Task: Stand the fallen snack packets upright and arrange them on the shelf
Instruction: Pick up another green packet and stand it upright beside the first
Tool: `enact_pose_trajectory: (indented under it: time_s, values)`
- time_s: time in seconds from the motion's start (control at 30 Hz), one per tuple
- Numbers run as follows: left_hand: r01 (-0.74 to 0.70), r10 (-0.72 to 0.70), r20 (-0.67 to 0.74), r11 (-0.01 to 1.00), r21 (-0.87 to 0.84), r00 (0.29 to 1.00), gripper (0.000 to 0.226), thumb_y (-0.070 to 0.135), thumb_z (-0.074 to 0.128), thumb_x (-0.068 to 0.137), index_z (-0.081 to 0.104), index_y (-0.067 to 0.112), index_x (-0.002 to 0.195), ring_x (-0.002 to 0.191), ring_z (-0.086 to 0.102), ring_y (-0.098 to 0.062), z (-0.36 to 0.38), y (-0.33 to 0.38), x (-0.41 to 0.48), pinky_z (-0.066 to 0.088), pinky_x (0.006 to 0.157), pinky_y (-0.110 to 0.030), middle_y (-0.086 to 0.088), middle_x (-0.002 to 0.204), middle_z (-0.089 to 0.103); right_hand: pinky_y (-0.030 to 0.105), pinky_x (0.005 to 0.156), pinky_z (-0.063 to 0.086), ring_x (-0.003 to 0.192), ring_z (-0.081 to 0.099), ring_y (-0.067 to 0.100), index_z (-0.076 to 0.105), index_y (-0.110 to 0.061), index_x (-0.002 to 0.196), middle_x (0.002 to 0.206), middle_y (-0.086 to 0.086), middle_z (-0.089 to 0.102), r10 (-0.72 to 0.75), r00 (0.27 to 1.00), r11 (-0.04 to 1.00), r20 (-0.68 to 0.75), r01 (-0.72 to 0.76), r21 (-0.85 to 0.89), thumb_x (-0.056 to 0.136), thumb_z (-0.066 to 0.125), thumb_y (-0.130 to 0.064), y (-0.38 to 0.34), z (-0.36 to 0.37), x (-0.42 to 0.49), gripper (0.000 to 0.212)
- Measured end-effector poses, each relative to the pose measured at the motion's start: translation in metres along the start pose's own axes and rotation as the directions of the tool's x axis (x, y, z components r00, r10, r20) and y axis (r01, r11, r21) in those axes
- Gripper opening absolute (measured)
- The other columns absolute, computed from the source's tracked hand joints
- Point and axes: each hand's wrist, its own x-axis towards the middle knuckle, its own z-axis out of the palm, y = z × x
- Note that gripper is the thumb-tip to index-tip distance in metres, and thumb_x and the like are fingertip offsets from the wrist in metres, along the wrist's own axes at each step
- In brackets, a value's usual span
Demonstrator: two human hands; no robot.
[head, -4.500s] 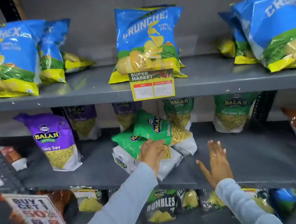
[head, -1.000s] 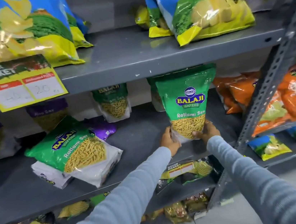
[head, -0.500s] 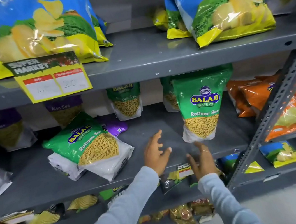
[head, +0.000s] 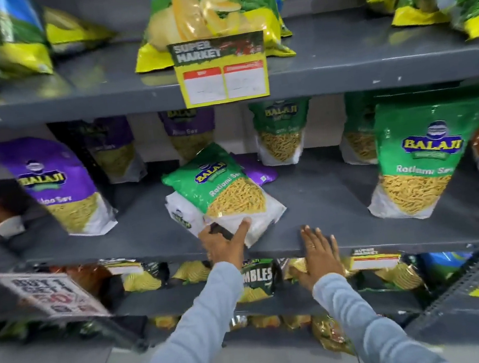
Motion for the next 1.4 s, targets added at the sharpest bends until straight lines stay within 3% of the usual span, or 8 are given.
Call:
enact_pose_trajectory:
  time_s: [0.1, 0.2, 0.37, 0.53, 0.67, 0.97, 1.1, 1.4]
  values:
    - [0.087, -0.080, 0.100, 0.994, -0.067, 0.992, 0.129, 0.062, 0.085, 0.024, 0.037, 0.016, 0.135, 0.120, 0.056, -0.027, 0.009, -0.005, 0.022, 0.041, 0.109, -0.042, -0.005, 0.133, 0.057, 0.039, 0.118, -0.003, 0.146, 0.012, 0.022, 0.020, -0.015, 0.145, 0.157, 0.002, 0.020, 0.021, 1.000, 0.999, -0.006, -0.021, 0.041, 0.075, 0.060, -0.042, -0.003, -0.011, 0.003, 0.085]
    - [0.125, -0.122, 0.174, 0.992, -0.008, 0.977, 0.108, 0.049, 0.089, 0.041, 0.046, 0.011, 0.132, 0.117, 0.057, -0.025, 0.011, 0.004, 0.027, 0.044, 0.105, -0.037, -0.006, 0.132, 0.059, 0.039, 0.118, 0.006, 0.142, 0.025, 0.025, 0.037, -0.014, 0.138, 0.151, 0.006, 0.035, 0.099, 0.995, 0.963, -0.008, -0.094, 0.253, 0.080, 0.062, -0.022, -0.009, -0.024, 0.013, 0.064]
    - [0.184, -0.180, 0.267, 0.983, 0.010, 0.947, 0.074, 0.022, 0.089, 0.061, 0.050, 0.010, 0.123, 0.112, 0.058, -0.027, -0.004, 0.010, 0.029, 0.055, 0.090, -0.044, -0.006, 0.123, 0.059, 0.033, 0.105, 0.034, 0.119, 0.052, 0.031, 0.057, -0.003, 0.119, 0.129, 0.014, 0.057, 0.345, 0.935, 0.529, 0.086, -0.269, 0.805, 0.083, 0.063, -0.016, -0.023, -0.049, 0.018, 0.039]
    - [0.186, -0.206, 0.422, 0.979, 0.087, 0.883, 0.061, 0.014, 0.091, 0.055, 0.064, 0.010, 0.109, 0.107, 0.065, -0.030, -0.036, -0.007, 0.007, 0.056, 0.089, -0.045, -0.012, 0.116, 0.070, 0.037, 0.101, 0.043, 0.104, 0.059, 0.027, 0.065, -0.010, 0.102, 0.111, 0.008, 0.064, 0.255, 0.938, 0.379, 0.234, -0.319, 0.869, 0.079, 0.067, -0.034, -0.038, -0.063, 0.002, 0.033]
    - [0.050, -0.114, 0.480, 0.988, 0.144, 0.870, 0.084, 0.034, 0.097, 0.029, 0.067, 0.016, 0.105, 0.106, 0.066, -0.027, -0.058, -0.012, -0.015, 0.054, 0.094, -0.046, -0.008, 0.113, 0.072, 0.030, 0.080, 0.054, 0.086, 0.064, 0.022, 0.065, -0.010, 0.097, 0.102, 0.010, 0.068, 0.059, 0.938, 0.384, 0.341, -0.337, 0.860, 0.073, 0.075, -0.023, -0.049, -0.073, -0.031, 0.030]
    - [-0.152, 0.048, 0.571, 0.979, 0.135, 0.819, 0.070, 0.025, 0.091, 0.038, 0.066, 0.006, 0.100, 0.109, 0.064, -0.031, -0.091, 0.004, -0.049, 0.050, 0.099, -0.047, -0.017, 0.111, 0.071, 0.034, 0.093, 0.049, 0.104, 0.061, 0.021, 0.054, -0.014, 0.114, 0.111, 0.003, 0.065, 0.044, 0.978, 0.461, 0.204, -0.201, 0.864, 0.068, 0.079, -0.016, -0.061, -0.086, -0.090, 0.052]
    - [-0.196, 0.057, 0.604, 0.966, 0.167, 0.795, 0.041, 0.002, 0.088, 0.057, 0.063, 0.015, 0.085, 0.095, 0.064, -0.024, -0.089, 0.008, -0.050, 0.054, 0.085, -0.031, -0.007, 0.092, 0.069, 0.041, 0.097, 0.049, 0.106, 0.063, 0.021, 0.055, -0.015, 0.116, 0.117, 0.002, 0.067, 0.073, 0.982, 0.496, 0.174, -0.187, 0.848, 0.065, 0.081, -0.021, -0.056, -0.081, -0.092, 0.057]
    - [-0.377, 0.079, 0.635, 0.858, 0.350, 0.768, 0.090, 0.045, 0.086, 0.045, 0.051, 0.018, 0.123, 0.118, 0.055, -0.019, -0.026, -0.007, 0.001, 0.045, 0.105, -0.046, 0.001, 0.126, 0.060, 0.048, 0.105, 0.040, 0.127, 0.048, 0.029, 0.014, -0.016, 0.146, 0.137, 0.016, 0.052, 0.266, 0.955, 0.433, 0.128, -0.237, 0.869, 0.063, 0.081, -0.003, -0.036, -0.064, -0.051, 0.107]
